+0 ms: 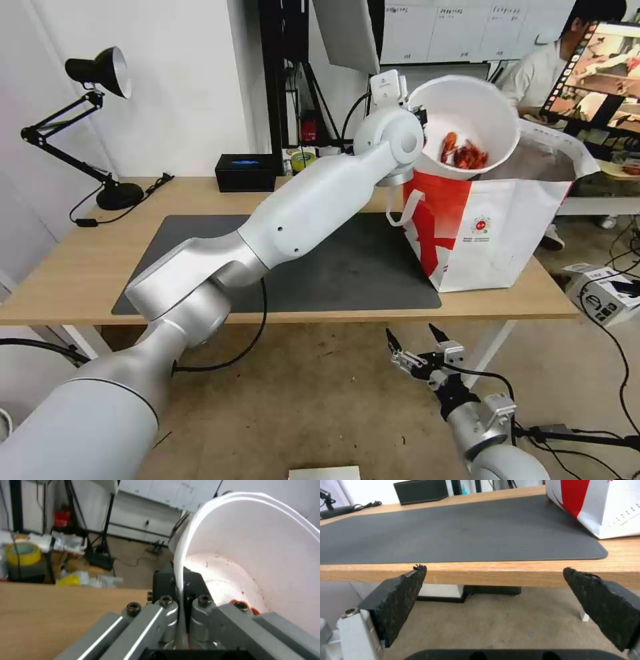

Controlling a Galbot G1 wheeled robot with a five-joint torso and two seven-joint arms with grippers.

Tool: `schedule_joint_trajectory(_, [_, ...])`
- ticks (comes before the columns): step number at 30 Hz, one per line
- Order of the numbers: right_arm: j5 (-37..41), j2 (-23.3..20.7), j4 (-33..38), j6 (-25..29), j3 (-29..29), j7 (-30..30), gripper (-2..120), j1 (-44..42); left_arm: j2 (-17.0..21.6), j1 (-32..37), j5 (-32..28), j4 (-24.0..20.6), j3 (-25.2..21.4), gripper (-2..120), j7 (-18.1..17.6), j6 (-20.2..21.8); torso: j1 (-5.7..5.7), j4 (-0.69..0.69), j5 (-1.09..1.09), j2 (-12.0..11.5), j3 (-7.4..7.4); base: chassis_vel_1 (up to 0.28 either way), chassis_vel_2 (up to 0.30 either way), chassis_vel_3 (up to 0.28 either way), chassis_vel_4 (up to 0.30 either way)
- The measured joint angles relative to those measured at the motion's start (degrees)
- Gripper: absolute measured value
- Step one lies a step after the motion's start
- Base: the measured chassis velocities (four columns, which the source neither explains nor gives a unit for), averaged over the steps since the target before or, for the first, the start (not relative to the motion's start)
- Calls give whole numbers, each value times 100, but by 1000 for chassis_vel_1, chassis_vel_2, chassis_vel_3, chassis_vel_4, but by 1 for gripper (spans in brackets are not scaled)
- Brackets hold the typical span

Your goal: Pick up the trash from the table and place it into the takeout bag.

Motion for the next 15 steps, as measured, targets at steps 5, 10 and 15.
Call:
schedule_joint_trajectory(5, [0, 0, 0, 0, 0, 0, 100, 0, 0, 23, 355, 24, 203, 0, 65, -92, 0, 0, 0, 0, 0, 0, 0, 0, 0])
schedule_joint_trajectory(10, [0, 0, 0, 0, 0, 0, 100, 0, -1, 32, 541, 142, 311, 0, -51, -109, 0, 0, 0, 0, 0, 0, 0, 0, 0])
schedule_joint_trajectory(15, [0, 0, 0, 0, 0, 0, 100, 0, 1, 70, 609, 163, 316, 0, -83, -120, 0, 0, 0, 0, 0, 0, 0, 0, 0])
